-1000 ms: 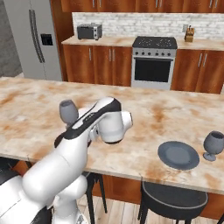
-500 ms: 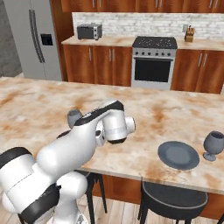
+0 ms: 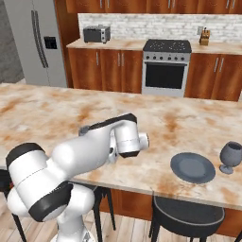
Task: Retrieve the wine glasses from the counter and place one next to each plate.
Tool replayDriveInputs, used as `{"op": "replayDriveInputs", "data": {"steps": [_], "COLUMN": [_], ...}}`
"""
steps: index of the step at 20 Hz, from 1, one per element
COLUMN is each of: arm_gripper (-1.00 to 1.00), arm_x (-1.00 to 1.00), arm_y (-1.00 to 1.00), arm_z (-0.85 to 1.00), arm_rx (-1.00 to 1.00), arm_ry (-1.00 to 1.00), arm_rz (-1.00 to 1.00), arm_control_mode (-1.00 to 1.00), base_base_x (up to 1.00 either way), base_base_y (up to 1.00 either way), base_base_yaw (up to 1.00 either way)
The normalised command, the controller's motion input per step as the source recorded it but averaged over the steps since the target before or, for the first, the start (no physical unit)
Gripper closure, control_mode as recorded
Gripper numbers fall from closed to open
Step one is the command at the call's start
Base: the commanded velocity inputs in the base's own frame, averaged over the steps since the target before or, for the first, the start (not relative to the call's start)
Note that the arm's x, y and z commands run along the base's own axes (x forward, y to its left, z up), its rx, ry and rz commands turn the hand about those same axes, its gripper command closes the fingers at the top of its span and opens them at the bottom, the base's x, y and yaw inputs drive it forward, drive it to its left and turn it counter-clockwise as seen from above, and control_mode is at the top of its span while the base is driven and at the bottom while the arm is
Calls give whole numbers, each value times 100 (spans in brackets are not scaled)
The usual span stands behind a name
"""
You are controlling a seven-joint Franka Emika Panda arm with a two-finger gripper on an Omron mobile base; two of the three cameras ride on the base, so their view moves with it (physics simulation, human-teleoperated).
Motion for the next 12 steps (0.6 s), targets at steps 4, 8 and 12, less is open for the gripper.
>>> {"op": "replayDriveInputs", "data": {"steps": [4,8,12], "arm_gripper": [100,100,100], "arm_x": [16,25,29], "arm_y": [0,0,0], "arm_z": [-32,-28,-30], "arm_rx": [-1,0,0], "arm_ry": [-4,0,0], "arm_rz": [-6,-7,-7], "arm_control_mode": [-100,-100,-100], "base_base_x": [0,0,0], "base_base_y": [0,0,0], "base_base_yaw": [0,0,0]}}
